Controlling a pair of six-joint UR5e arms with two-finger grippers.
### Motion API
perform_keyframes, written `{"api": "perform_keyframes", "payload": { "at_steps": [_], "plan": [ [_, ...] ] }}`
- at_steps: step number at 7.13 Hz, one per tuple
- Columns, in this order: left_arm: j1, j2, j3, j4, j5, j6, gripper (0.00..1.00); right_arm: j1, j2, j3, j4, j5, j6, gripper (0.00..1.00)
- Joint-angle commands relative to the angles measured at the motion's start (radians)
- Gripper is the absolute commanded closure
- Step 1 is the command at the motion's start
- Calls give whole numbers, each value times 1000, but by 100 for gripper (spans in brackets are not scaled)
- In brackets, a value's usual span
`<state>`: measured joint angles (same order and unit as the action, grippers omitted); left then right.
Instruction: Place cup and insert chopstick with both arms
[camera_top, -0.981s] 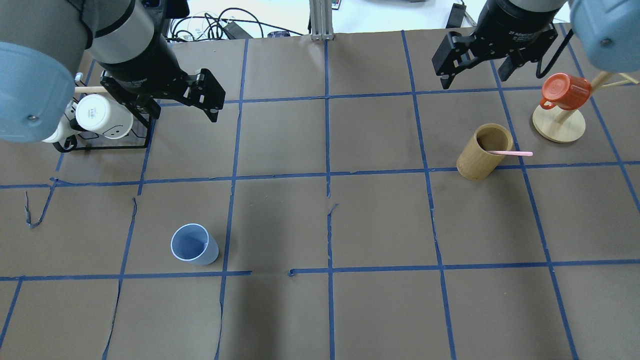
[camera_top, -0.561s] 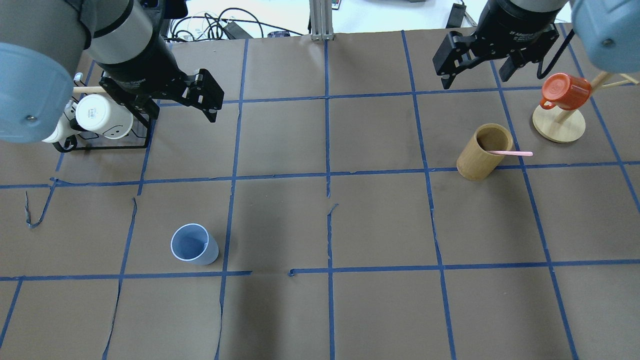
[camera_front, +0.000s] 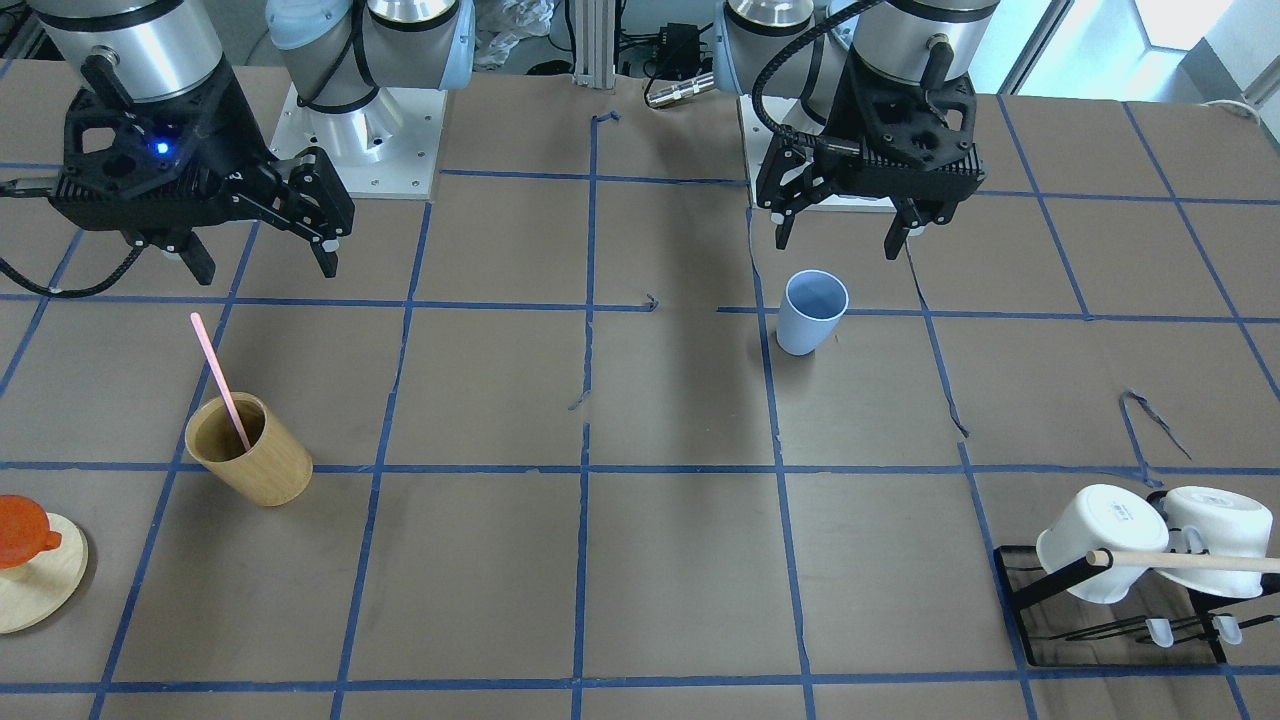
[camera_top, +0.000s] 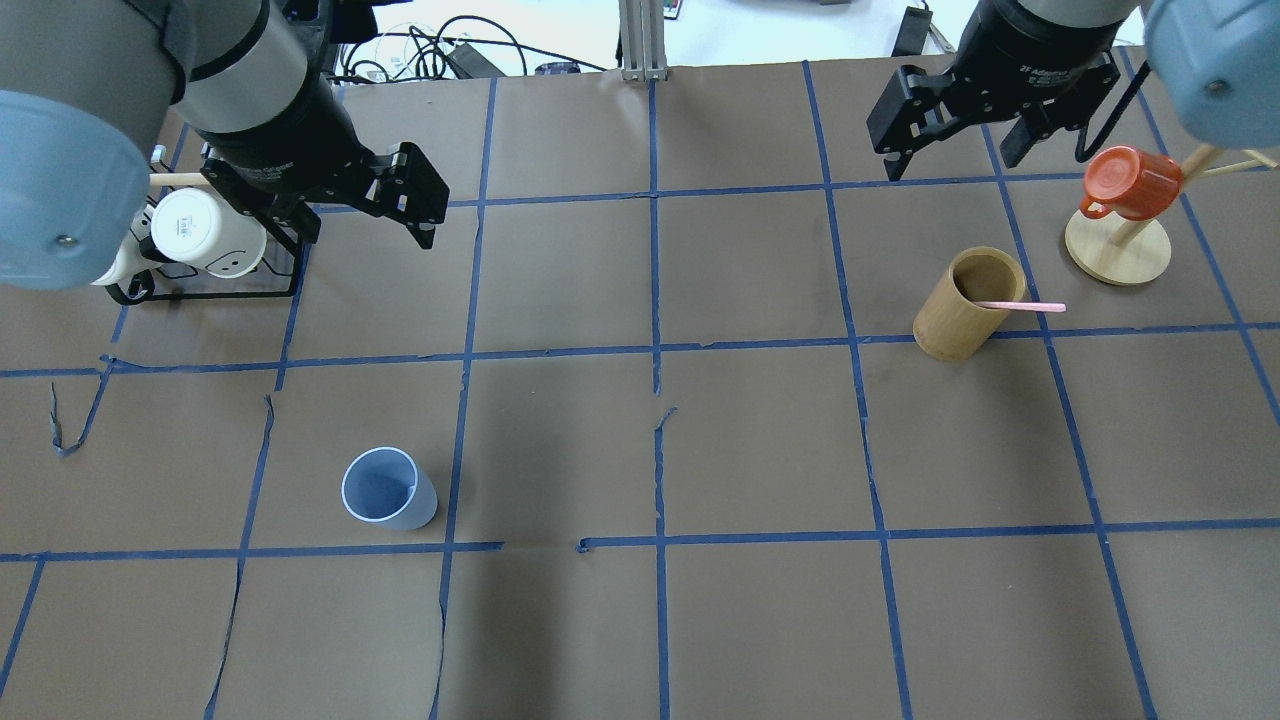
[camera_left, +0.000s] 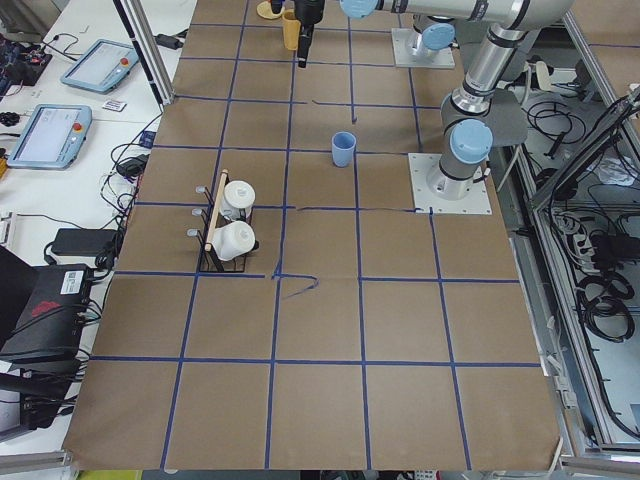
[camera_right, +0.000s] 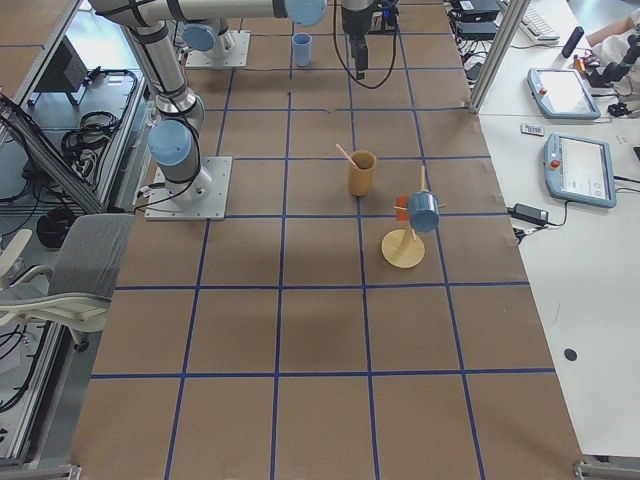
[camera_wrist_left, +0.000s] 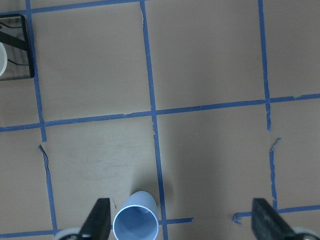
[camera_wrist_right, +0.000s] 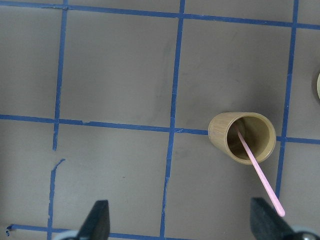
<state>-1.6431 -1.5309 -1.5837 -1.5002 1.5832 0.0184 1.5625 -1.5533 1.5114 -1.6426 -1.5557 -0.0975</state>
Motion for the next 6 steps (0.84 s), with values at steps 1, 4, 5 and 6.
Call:
{"api": "perform_keyframes", "payload": {
  "at_steps": [1,4,5,6],
  "plan": [
    [-1,0,-1,0,0,0,0,-1,-2,3,0,-4,1,0],
    [2,-3,-18,-9,0,-3,0,-72,-5,42,-19,-15,-129,0],
    [-1,-17,-51,3,1,-5,0,-140,-8,67,-20,-9,-213,0],
    [3,-18,-114,3,4,-11,0,-192,-33,114,-41,0,-240,0]
  ]
}}
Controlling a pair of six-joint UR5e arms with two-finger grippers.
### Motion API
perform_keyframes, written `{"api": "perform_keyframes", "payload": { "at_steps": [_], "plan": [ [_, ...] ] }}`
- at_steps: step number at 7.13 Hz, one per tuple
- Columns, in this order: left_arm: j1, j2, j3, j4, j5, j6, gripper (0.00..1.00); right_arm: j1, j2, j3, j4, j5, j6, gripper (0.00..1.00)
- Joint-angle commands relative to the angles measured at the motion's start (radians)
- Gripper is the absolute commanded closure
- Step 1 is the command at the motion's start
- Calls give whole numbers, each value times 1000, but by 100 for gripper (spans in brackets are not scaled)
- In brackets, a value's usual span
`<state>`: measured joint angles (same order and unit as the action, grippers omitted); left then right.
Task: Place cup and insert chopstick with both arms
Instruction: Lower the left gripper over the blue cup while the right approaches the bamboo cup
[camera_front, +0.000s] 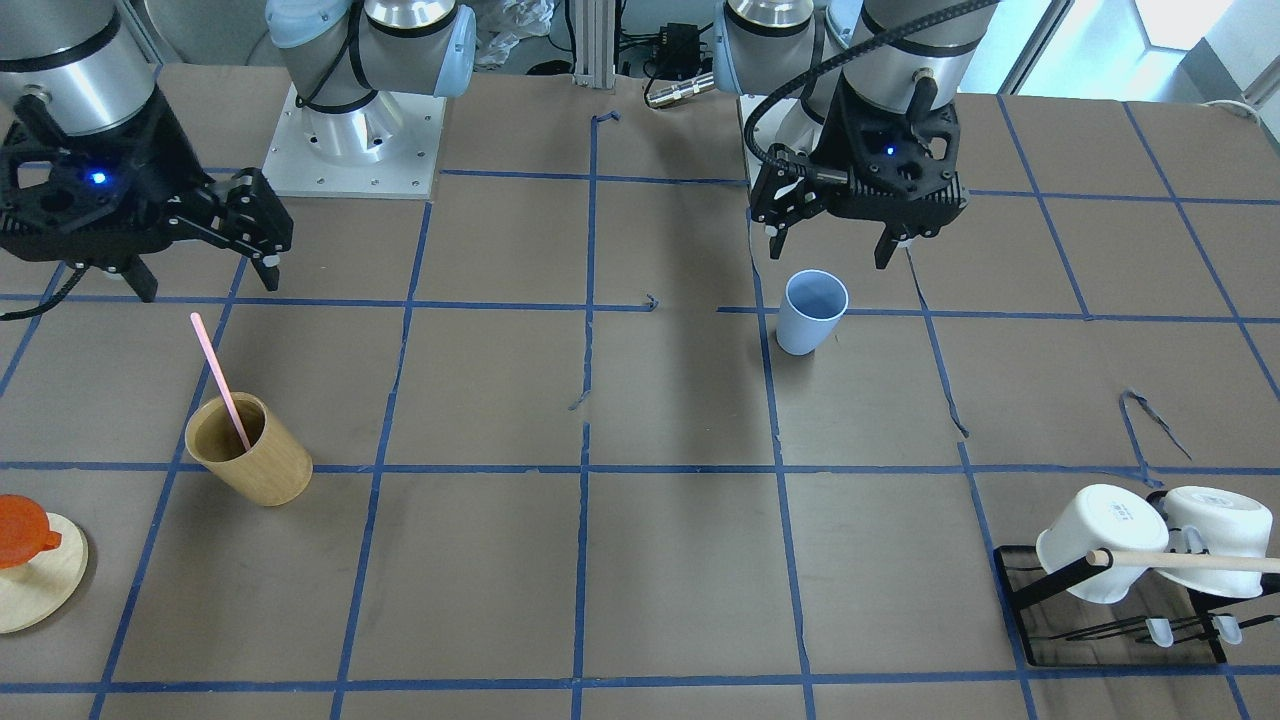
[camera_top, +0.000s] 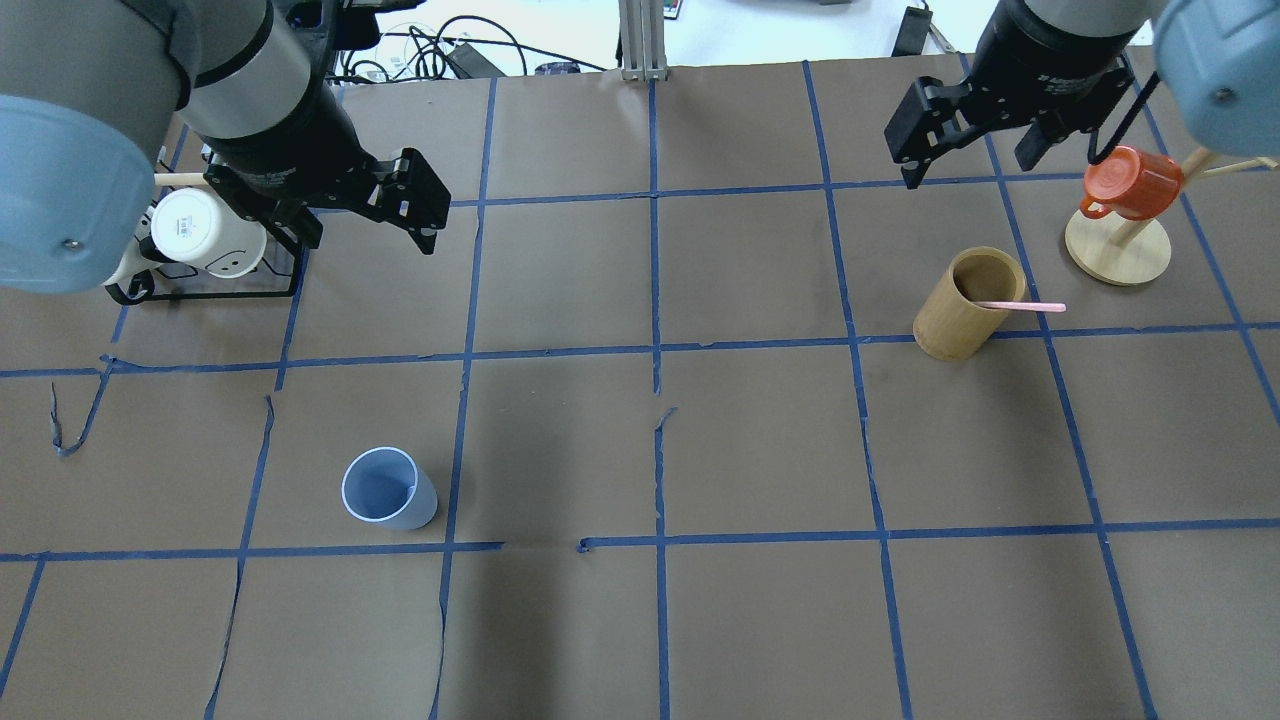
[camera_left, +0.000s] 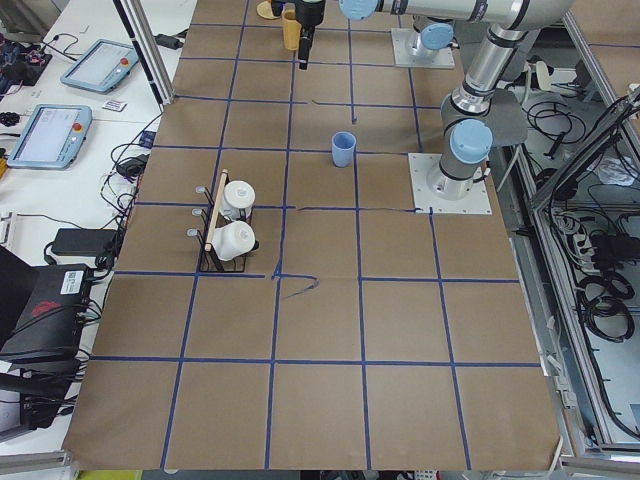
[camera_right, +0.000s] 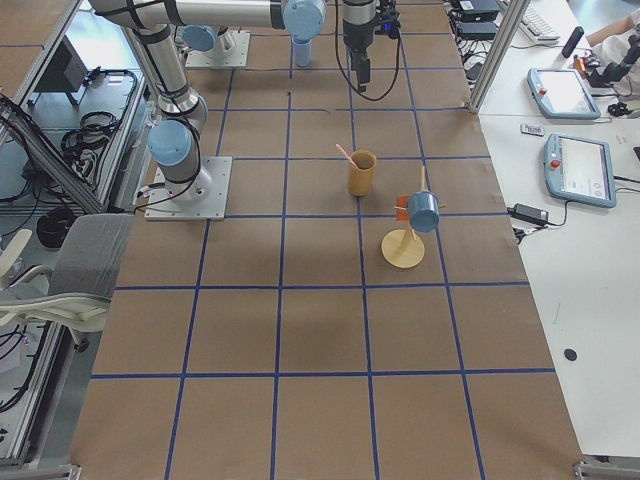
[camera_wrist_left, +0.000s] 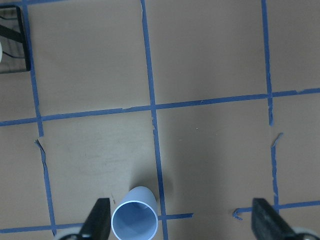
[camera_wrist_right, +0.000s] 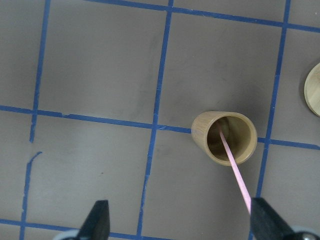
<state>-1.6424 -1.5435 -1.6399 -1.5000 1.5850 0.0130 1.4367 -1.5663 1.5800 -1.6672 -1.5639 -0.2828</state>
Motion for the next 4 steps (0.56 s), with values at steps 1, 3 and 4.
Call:
{"api": "perform_keyframes", "payload": {
  "at_steps": [1,3,4],
  "plan": [
    [12,-6,-151,12,6,-1,0,-76,-64,133,-90,7,-96,1],
    [36,-14,-358,195,10,-1,0,-131,-116,350,-370,5,-191,0],
    [39,-21,-432,243,10,-4,0,-143,-119,400,-423,5,-197,0]
  ]
}}
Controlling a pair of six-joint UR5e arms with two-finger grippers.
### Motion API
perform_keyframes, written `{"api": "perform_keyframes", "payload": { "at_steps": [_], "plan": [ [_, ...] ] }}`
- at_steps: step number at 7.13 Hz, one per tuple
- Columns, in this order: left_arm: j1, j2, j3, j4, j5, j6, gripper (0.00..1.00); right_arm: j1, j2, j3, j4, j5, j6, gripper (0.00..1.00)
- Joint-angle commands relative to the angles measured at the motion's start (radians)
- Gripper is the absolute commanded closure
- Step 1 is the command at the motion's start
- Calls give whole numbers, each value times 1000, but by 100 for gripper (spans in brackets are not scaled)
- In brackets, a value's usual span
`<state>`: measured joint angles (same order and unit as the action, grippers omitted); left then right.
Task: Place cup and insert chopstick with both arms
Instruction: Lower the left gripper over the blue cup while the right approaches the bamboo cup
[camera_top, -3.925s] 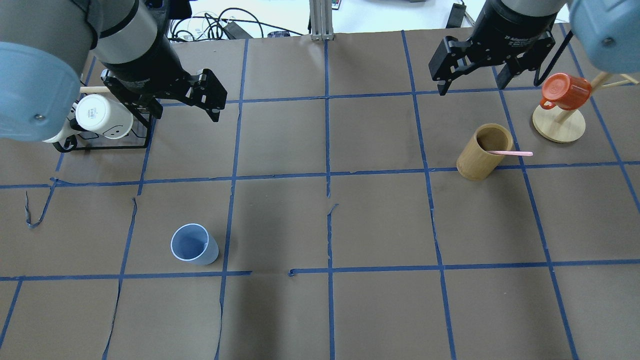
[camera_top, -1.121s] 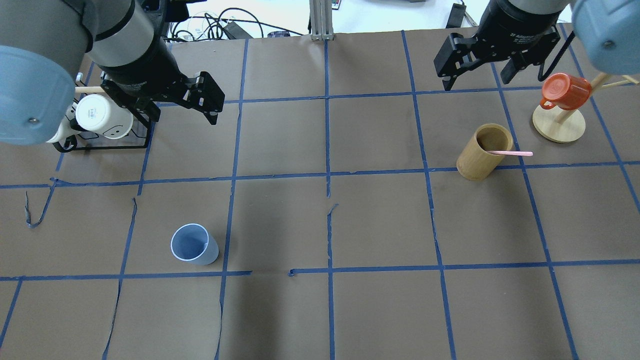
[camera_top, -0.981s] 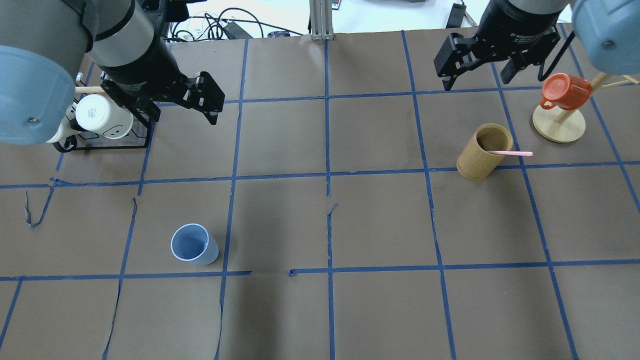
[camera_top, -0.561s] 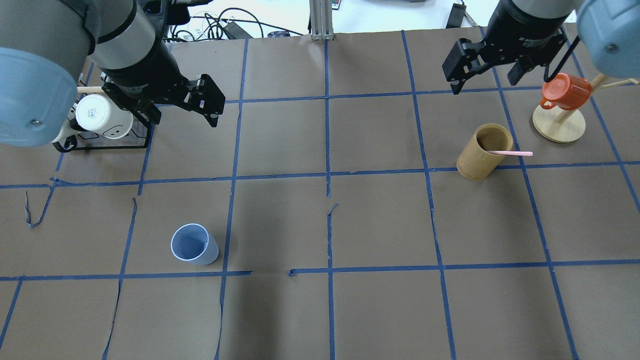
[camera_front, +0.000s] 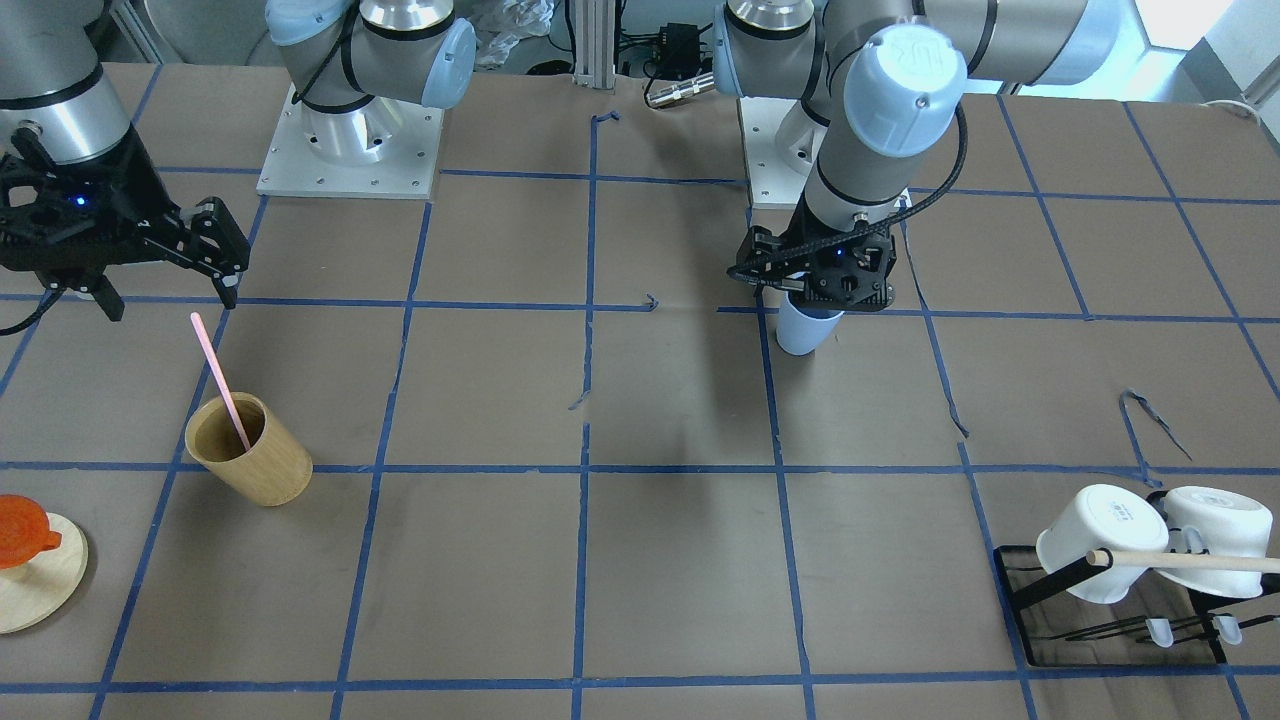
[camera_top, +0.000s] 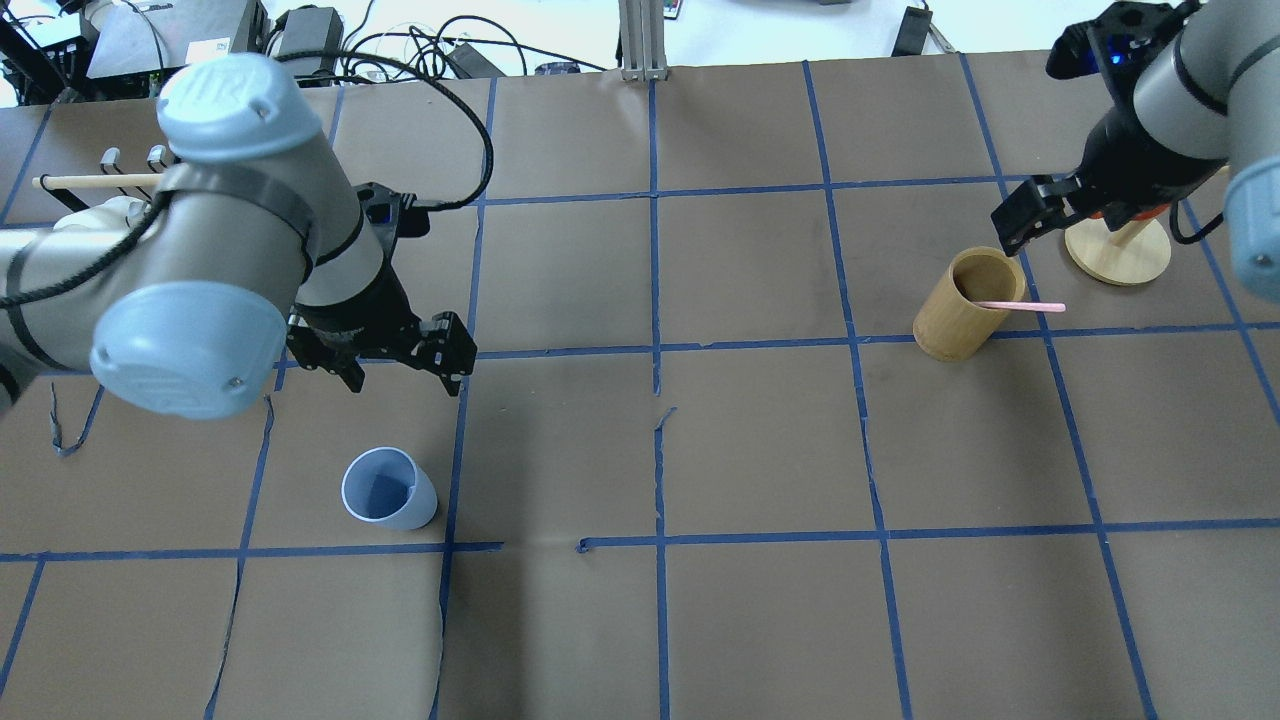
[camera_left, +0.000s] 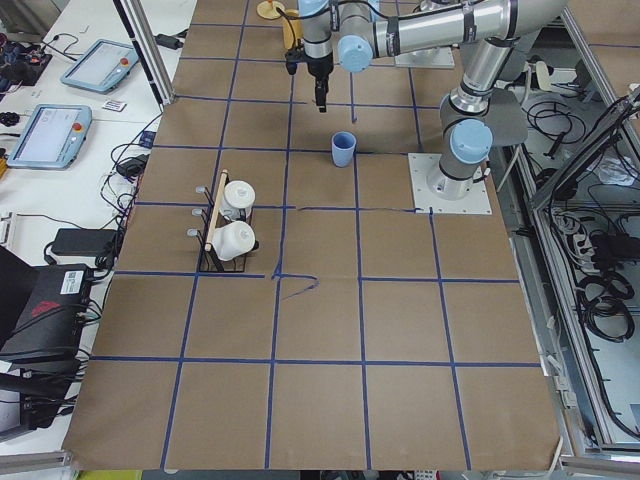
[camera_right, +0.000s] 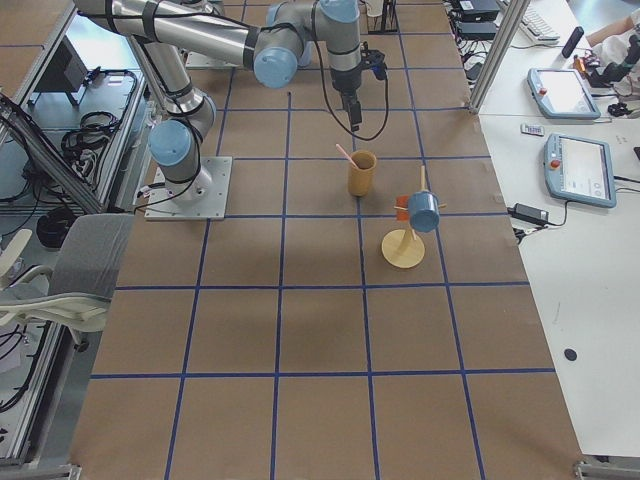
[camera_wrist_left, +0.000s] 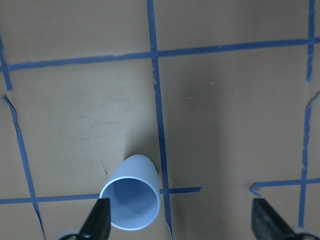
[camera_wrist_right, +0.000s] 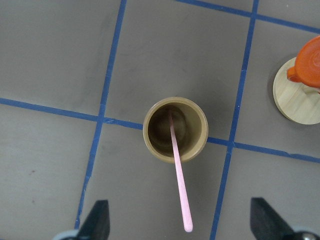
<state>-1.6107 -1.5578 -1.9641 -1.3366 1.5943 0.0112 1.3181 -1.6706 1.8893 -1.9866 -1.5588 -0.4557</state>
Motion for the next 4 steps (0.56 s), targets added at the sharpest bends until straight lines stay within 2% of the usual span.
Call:
{"api": "perform_keyframes", "payload": {
  "at_steps": [1,2,3,4],
  "plan": [
    [8,-8,-139,79,3,-8,0,-34,-15,99,-104,2,-37,0],
    [9,-19,-153,73,1,-54,1,-48,-15,112,-103,6,-41,0],
    [11,-27,-159,70,3,-62,7,-60,-15,141,-115,29,-43,1],
    [11,-34,-165,70,1,-69,25,-66,-15,166,-148,40,-43,1]
  ]
}}
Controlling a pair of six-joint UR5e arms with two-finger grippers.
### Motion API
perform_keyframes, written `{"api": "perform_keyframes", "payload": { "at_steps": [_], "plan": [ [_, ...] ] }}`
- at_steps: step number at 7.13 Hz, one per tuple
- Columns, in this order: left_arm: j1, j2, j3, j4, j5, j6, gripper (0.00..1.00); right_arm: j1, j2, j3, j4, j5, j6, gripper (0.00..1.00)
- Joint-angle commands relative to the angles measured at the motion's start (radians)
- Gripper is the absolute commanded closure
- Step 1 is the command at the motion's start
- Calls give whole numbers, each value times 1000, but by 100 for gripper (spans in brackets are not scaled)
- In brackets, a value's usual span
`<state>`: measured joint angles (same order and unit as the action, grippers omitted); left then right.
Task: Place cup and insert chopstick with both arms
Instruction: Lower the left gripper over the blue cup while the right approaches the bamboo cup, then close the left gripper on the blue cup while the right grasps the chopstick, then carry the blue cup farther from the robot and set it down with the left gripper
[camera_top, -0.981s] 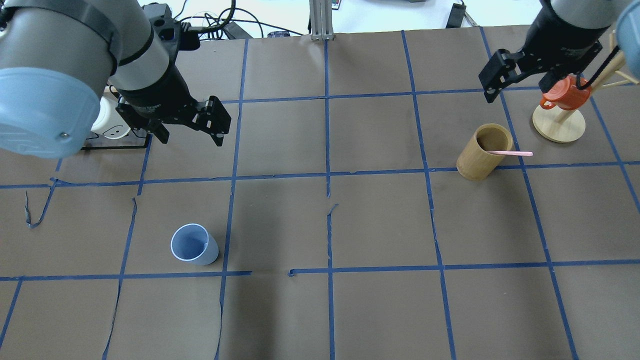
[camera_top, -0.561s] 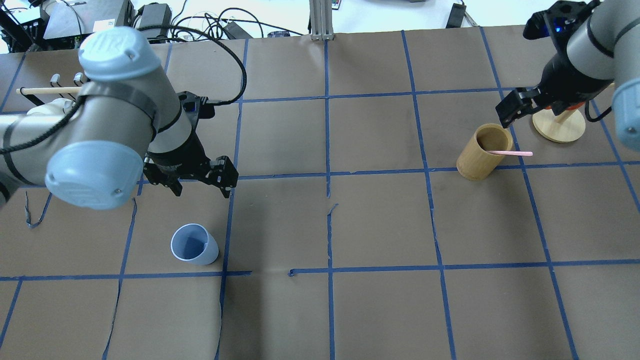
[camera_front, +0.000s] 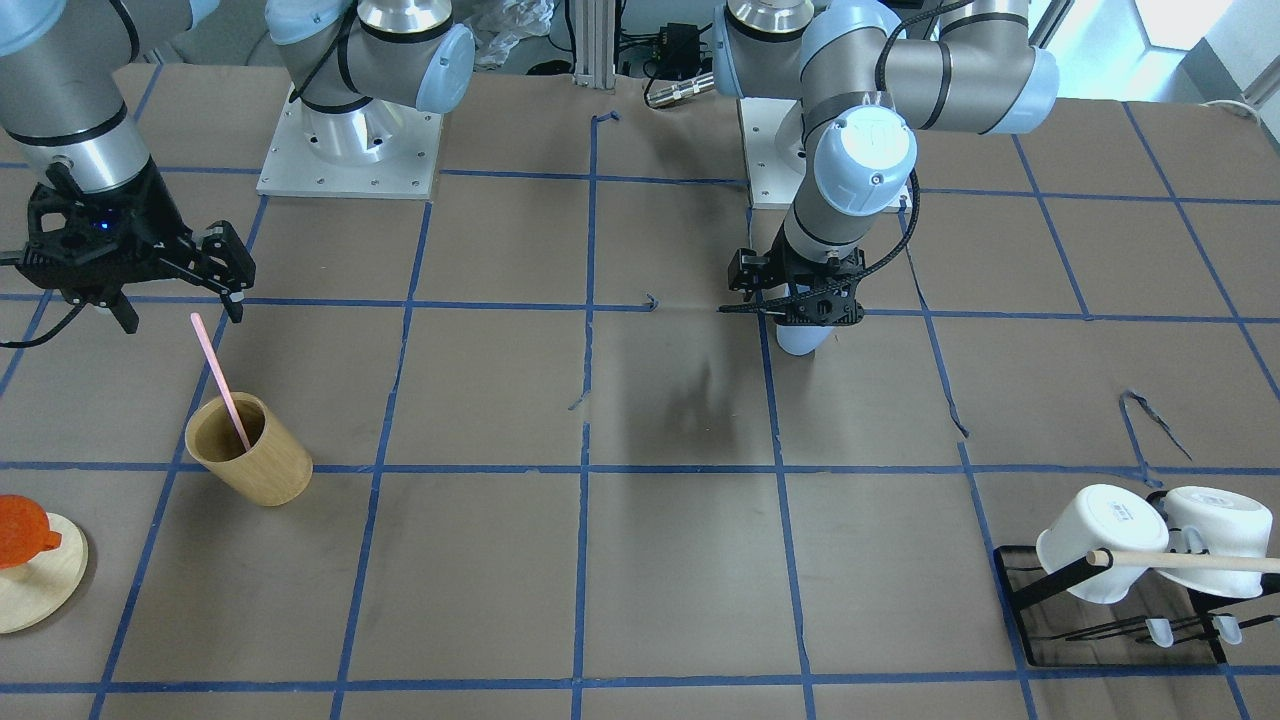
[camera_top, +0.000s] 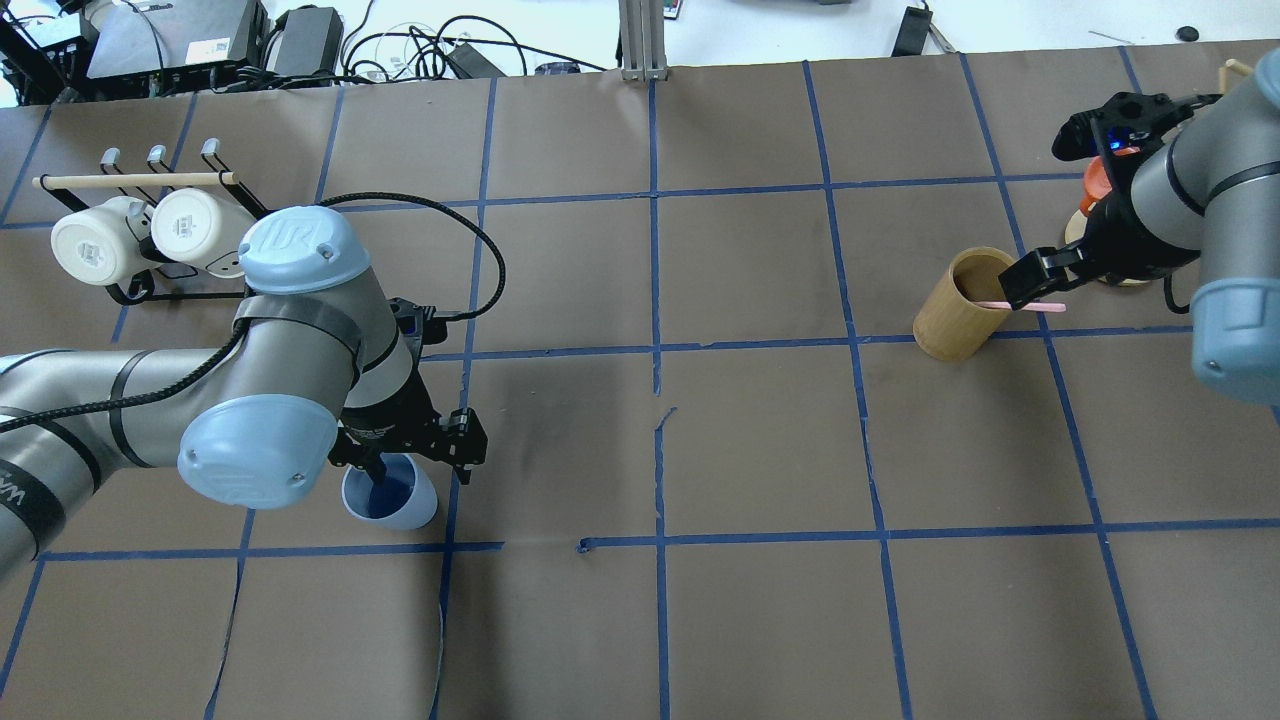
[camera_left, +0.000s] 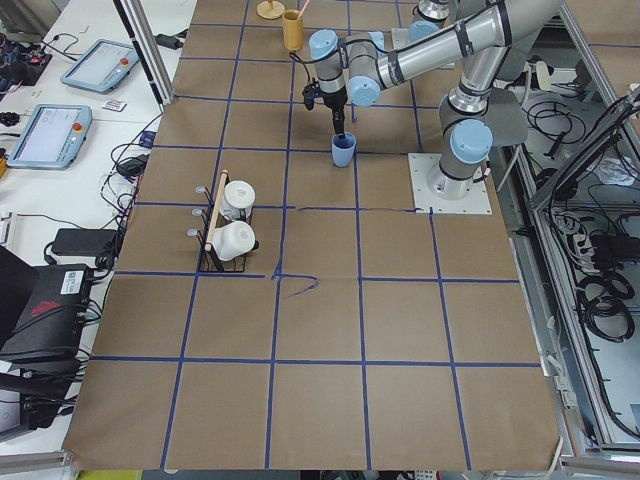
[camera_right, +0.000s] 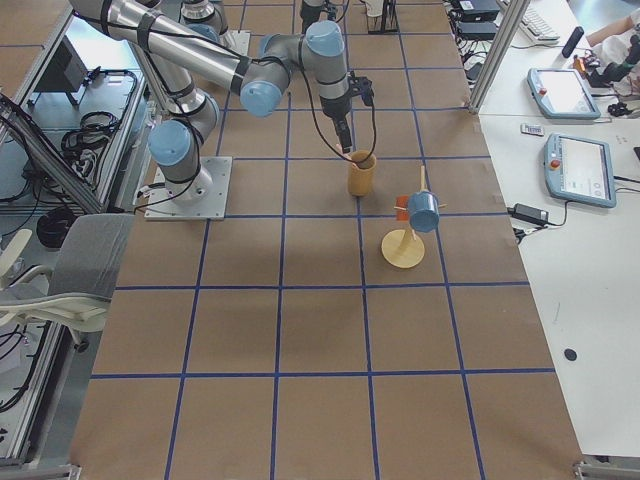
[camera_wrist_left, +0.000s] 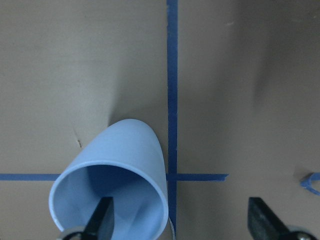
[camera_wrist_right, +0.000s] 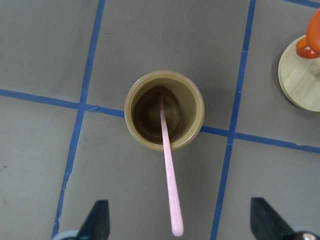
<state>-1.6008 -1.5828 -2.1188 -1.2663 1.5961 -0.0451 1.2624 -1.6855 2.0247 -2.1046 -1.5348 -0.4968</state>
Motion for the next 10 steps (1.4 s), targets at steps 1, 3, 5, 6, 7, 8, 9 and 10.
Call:
{"api": "perform_keyframes", "payload": {
  "at_steps": [1,3,5,6,7,8,9,10],
  "plan": [
    [2,-19,-15,10,-1,-10,70,-17,0,51,-35,16,-2,4],
    [27,-20,-7,13,-1,-12,100,-29,0,60,-67,41,-2,11],
    [35,-34,54,47,5,-89,100,-31,12,60,-102,42,3,18],
    [26,-63,138,47,-13,-198,100,-31,13,60,-104,42,3,29],
    [-23,-109,217,45,-65,-261,100,-31,13,65,-103,42,6,39],
    [-84,-168,297,45,-74,-356,100,-31,13,68,-103,42,7,44],
    [-135,-240,394,45,-74,-439,100,-31,13,68,-101,47,11,52],
    [-189,-320,493,47,-74,-484,100,-31,13,68,-100,71,11,54]
  ]
}}
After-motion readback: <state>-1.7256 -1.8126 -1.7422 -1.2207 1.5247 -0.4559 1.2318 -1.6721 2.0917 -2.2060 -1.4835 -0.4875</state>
